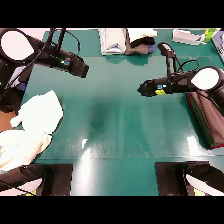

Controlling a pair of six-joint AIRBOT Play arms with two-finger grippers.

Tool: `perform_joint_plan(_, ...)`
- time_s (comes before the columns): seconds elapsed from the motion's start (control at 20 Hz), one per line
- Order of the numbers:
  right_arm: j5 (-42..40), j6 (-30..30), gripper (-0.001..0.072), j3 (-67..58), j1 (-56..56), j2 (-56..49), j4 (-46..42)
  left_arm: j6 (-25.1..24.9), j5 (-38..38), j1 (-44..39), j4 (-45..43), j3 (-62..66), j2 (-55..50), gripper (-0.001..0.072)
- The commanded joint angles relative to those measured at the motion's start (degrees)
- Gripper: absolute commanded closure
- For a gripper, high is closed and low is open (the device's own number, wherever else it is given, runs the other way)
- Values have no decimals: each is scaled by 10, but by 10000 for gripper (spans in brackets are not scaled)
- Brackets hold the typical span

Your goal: Fold the shirts.

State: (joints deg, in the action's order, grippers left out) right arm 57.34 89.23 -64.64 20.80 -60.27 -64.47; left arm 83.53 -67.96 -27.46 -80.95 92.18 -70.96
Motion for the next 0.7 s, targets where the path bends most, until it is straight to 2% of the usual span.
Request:
perform_joint_plan(0.0, 0, 1, 693, 0, 1, 0, 0, 0, 0, 1, 0, 0, 0, 675)
perform_joint_plan(0.55, 1, 1, 692, 0, 1, 0, 0, 0, 1, 1, 0, 0, 0, 675)
perform_joint_plan(0.65, 0, 1, 693, 0, 1, 0, 0, 0, 44, 1, -2, 0, 0, 675)
